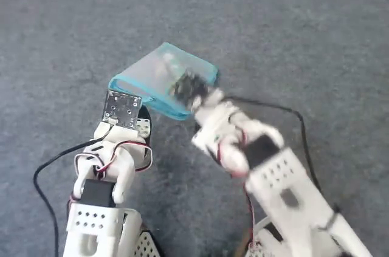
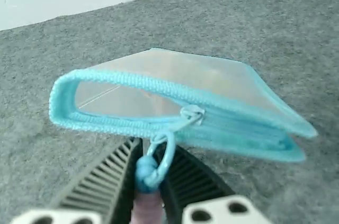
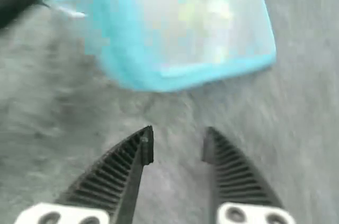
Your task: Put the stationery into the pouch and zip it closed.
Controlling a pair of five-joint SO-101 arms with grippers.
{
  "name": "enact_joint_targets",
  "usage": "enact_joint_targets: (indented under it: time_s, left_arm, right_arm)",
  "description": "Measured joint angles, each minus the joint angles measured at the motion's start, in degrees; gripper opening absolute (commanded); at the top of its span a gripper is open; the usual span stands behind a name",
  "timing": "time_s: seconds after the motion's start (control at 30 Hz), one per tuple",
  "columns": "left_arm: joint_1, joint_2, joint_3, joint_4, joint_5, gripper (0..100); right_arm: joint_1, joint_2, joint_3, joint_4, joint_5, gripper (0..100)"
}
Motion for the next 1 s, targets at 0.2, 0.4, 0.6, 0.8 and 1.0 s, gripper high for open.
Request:
enact_joint_targets:
  time_s: [0.2, 0.4, 0.6, 0.8, 1.0]
  left_arm:
    - [0.0, 0.0, 0.0, 0.0, 0.0, 1]
    - [0.0, 0.0, 0.0, 0.0, 0.0, 1]
    - [0.0, 0.0, 0.0, 0.0, 0.0, 1]
    - [-0.2, 0.0, 0.0, 0.0, 0.3, 1]
    - [0.1, 0.0, 0.1, 0.0, 0.2, 1]
  right_arm:
    - [-5.9, -6.8, 3.3, -1.3, 3.2, 25.9]
    - [-6.5, 1.6, -0.4, -3.5, 5.1, 25.7]
    - [-6.4, 13.5, -7.9, -6.2, 5.9, 25.6]
    - [-6.1, 19.5, -12.3, -9.2, 6.0, 19.9]
    - [-5.4, 22.1, -15.5, -9.7, 5.7, 0.4]
